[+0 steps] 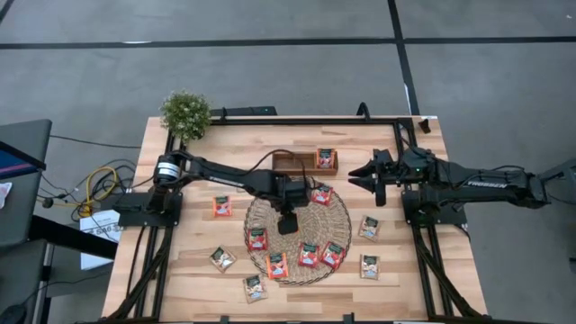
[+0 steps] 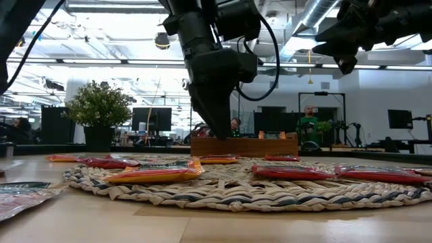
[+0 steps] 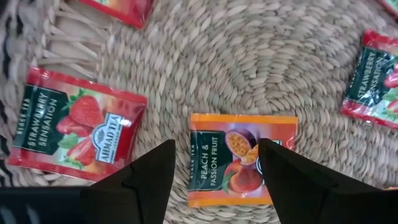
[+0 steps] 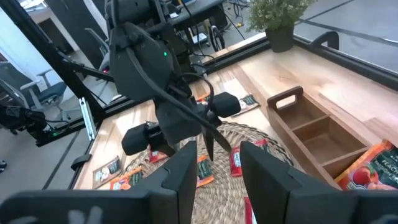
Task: Pick & Place Tea
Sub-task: Put the orange tea bag into the right section of the wooden organizer
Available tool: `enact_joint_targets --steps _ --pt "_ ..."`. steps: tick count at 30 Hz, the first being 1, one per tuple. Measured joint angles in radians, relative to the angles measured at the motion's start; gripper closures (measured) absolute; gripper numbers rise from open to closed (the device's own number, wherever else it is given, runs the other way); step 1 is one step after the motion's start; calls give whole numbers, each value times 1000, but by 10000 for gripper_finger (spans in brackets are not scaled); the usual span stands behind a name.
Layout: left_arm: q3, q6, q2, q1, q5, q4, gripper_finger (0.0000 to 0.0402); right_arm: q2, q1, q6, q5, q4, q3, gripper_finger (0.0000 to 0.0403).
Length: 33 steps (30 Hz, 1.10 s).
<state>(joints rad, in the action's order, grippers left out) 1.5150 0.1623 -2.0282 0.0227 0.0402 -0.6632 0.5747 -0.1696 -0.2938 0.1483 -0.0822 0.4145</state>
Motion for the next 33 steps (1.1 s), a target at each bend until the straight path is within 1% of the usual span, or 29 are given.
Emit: enact_joint_targets --steps 5,10,12,18,24,33 --pt "0 6 2 0 -9 -6 179 0 0 7 6 0 0 290" --pt "0 7 2 0 -91 -58 179 0 0 12 7 0 0 290" --pt "0 9 1 -1 -107 -69 179 0 0 14 8 0 0 290" --pt "0 9 0 -1 -104 -58 179 0 0 15 9 0 0 290" --pt "0 10 0 2 -72 -10 179 0 0 15 9 0 0 290" --pt "-39 13 -1 7 -85 0 179 0 0 15 9 0 0 290"
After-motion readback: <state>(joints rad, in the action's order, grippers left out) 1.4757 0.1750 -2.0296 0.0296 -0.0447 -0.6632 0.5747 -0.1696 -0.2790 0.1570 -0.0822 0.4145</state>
